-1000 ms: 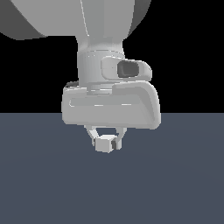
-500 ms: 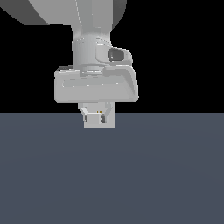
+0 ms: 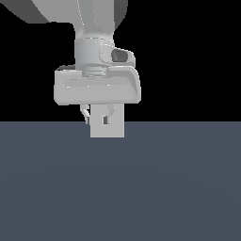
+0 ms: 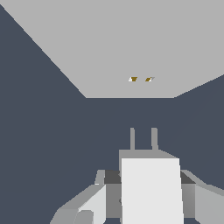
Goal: Plug the charger into the wall socket.
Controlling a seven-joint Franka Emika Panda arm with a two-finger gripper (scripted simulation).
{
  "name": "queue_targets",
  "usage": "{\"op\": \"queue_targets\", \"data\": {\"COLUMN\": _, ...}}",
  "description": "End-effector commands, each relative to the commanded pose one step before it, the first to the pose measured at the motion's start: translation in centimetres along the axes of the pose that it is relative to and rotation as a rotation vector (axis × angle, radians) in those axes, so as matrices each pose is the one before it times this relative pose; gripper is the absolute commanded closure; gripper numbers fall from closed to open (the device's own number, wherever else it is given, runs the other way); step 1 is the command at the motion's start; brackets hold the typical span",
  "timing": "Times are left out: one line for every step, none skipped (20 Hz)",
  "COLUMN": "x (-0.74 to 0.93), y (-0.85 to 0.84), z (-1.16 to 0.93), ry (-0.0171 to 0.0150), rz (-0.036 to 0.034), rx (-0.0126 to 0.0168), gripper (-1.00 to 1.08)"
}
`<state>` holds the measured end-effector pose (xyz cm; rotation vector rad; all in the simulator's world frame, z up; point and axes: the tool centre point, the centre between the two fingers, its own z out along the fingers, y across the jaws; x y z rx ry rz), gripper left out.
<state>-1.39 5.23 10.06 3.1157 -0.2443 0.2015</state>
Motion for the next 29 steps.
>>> {"op": "queue_targets", "data": {"x": -0.030, "y": 0.017, "z": 0.054, "ry": -0.00082, "rz": 0.00052, "rx": -0.00034, "gripper": 1.08}}
{"op": "queue_targets", "data": {"x": 0.000, "y": 0.000, "z": 0.000, "ry": 0.00000, "rz": 0.00000, "rx": 0.00000, "gripper": 1.08}}
{"op": "queue_targets", "data": {"x": 0.000, "y": 0.000, "z": 0.000, "ry": 0.00000, "rz": 0.00000, "rx": 0.00000, "gripper": 1.08}}
{"op": "queue_targets", "data": {"x": 0.000, "y": 0.000, "z": 0.000, "ry": 0.00000, "rz": 0.00000, "rx": 0.00000, "gripper": 1.08}}
{"op": "queue_targets", "data": {"x": -0.009, "y": 0.006, "z": -0.007, "ry": 0.00000, "rz": 0.00000, "rx": 0.00000, "gripper": 1.08}}
{"op": "queue_targets", "data": {"x": 0.019, "y": 0.000, "z": 0.003, "ry": 0.00000, "rz": 0.00000, "rx": 0.00000, "gripper": 1.08}}
{"op": "queue_targets", "data": {"x": 0.057, "y": 0.001, "z": 0.008, "ry": 0.00000, "rz": 0.00000, "rx": 0.00000, "gripper": 1.08}}
{"op": "queue_targets", "data": {"x": 0.095, "y": 0.002, "z": 0.013, "ry": 0.00000, "rz": 0.00000, "rx": 0.00000, "gripper": 1.08}}
{"op": "queue_targets", "data": {"x": 0.133, "y": 0.002, "z": 0.018, "ry": 0.00000, "rz": 0.00000, "rx": 0.00000, "gripper": 1.08}}
{"op": "queue_targets", "data": {"x": 0.171, "y": 0.003, "z": 0.023, "ry": 0.00000, "rz": 0.00000, "rx": 0.00000, "gripper": 1.08}}
{"op": "queue_targets", "data": {"x": 0.208, "y": 0.002, "z": 0.028, "ry": 0.00000, "rz": 0.00000, "rx": 0.00000, "gripper": 1.08}}
{"op": "queue_targets", "data": {"x": 0.245, "y": 0.002, "z": 0.033, "ry": 0.00000, "rz": 0.00000, "rx": 0.00000, "gripper": 1.08}}
{"op": "queue_targets", "data": {"x": 0.282, "y": 0.002, "z": 0.038, "ry": 0.00000, "rz": 0.00000, "rx": 0.00000, "gripper": 1.08}}
{"op": "queue_targets", "data": {"x": 0.318, "y": 0.001, "z": 0.042, "ry": 0.00000, "rz": 0.00000, "rx": 0.00000, "gripper": 1.08}}
{"op": "queue_targets", "data": {"x": 0.354, "y": 0.001, "z": 0.047, "ry": 0.00000, "rz": 0.00000, "rx": 0.00000, "gripper": 1.08}}
{"op": "queue_targets", "data": {"x": 0.388, "y": 0.001, "z": 0.051, "ry": 0.00000, "rz": 0.00000, "rx": 0.00000, "gripper": 1.08}}
{"op": "queue_targets", "data": {"x": 0.418, "y": 0.001, "z": 0.055, "ry": 0.00000, "rz": 0.00000, "rx": 0.00000, "gripper": 1.08}}
{"op": "queue_targets", "data": {"x": 0.395, "y": 0.000, "z": 0.052, "ry": 0.00000, "rz": 0.00000, "rx": 0.00000, "gripper": 1.08}}
{"op": "queue_targets", "data": {"x": 0.356, "y": 0.000, "z": 0.047, "ry": 0.00000, "rz": 0.00000, "rx": 0.00000, "gripper": 1.08}}
{"op": "queue_targets", "data": {"x": 0.317, "y": 0.000, "z": 0.041, "ry": 0.00000, "rz": 0.00000, "rx": 0.00000, "gripper": 1.08}}
{"op": "queue_targets", "data": {"x": 0.279, "y": 0.000, "z": 0.036, "ry": 0.00000, "rz": 0.00000, "rx": 0.00000, "gripper": 1.08}}
{"op": "queue_targets", "data": {"x": 0.242, "y": -0.001, "z": 0.031, "ry": 0.00000, "rz": 0.00000, "rx": 0.00000, "gripper": 1.08}}
{"op": "queue_targets", "data": {"x": 0.205, "y": -0.001, "z": 0.026, "ry": 0.00000, "rz": 0.00000, "rx": 0.00000, "gripper": 1.08}}
{"op": "queue_targets", "data": {"x": 0.168, "y": -0.002, "z": 0.021, "ry": 0.00000, "rz": 0.00000, "rx": 0.00000, "gripper": 1.08}}
{"op": "queue_targets", "data": {"x": 0.132, "y": -0.003, "z": 0.016, "ry": 0.00000, "rz": 0.00000, "rx": 0.00000, "gripper": 1.08}}
{"op": "queue_targets", "data": {"x": 0.097, "y": -0.004, "z": 0.011, "ry": 0.00000, "rz": 0.00000, "rx": 0.00000, "gripper": 1.08}}
{"op": "queue_targets", "data": {"x": 0.061, "y": -0.004, "z": 0.007, "ry": 0.00000, "rz": 0.00000, "rx": 0.00000, "gripper": 1.08}}
{"op": "queue_targets", "data": {"x": 0.026, "y": -0.005, "z": 0.002, "ry": 0.00000, "rz": 0.00000, "rx": 0.00000, "gripper": 1.08}}
{"op": "queue_targets", "data": {"x": -0.004, "y": -0.004, "z": -0.002, "ry": 0.00000, "rz": 0.00000, "rx": 0.00000, "gripper": 1.08}}
